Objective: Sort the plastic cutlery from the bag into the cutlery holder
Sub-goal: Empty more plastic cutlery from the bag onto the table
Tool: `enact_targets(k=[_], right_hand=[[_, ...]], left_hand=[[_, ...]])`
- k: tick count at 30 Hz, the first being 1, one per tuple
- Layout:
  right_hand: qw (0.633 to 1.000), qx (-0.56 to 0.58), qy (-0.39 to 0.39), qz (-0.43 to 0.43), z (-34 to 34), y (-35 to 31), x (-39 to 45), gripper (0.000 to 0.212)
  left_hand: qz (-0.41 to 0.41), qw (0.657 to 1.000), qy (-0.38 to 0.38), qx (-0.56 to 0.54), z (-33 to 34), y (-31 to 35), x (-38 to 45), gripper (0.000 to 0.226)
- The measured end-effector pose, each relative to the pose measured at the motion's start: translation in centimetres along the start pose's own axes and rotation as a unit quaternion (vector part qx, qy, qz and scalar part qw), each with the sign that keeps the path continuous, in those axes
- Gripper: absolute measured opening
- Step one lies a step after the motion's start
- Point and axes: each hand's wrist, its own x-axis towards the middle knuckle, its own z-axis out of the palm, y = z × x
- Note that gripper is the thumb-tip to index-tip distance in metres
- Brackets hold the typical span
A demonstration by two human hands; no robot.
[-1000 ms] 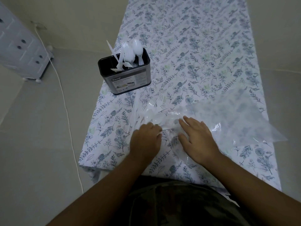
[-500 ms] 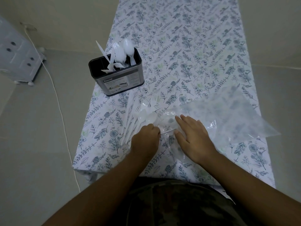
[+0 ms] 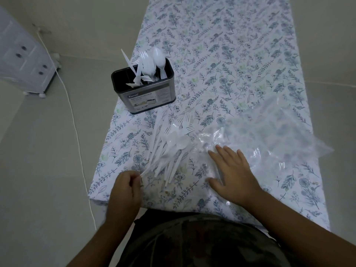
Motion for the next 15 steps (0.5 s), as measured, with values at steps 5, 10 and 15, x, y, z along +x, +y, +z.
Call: enact_targets(k=[5, 10, 15], right_hand=[[0.987, -0.082, -0.093, -0.103, 1.4, 1.7, -2.1, 0.093], [0.998, 0.003, 0.036, -0.057, 0.6, 2.0, -3.6, 0.057], [0.986, -0.009, 0.067, 0.154, 1.0, 2.1, -3.7, 0.064]], left_hand=[[0.018, 0.999, -0.02, 0.024, 2.5, 3.3, 2.4, 0.017], [0.097, 0.99, -0.041, 0.092, 4.2, 4.7, 3.7, 0.008], [0.16, 0.977, -0.044, 0.133, 4.7, 4.9, 2.8, 0.015]])
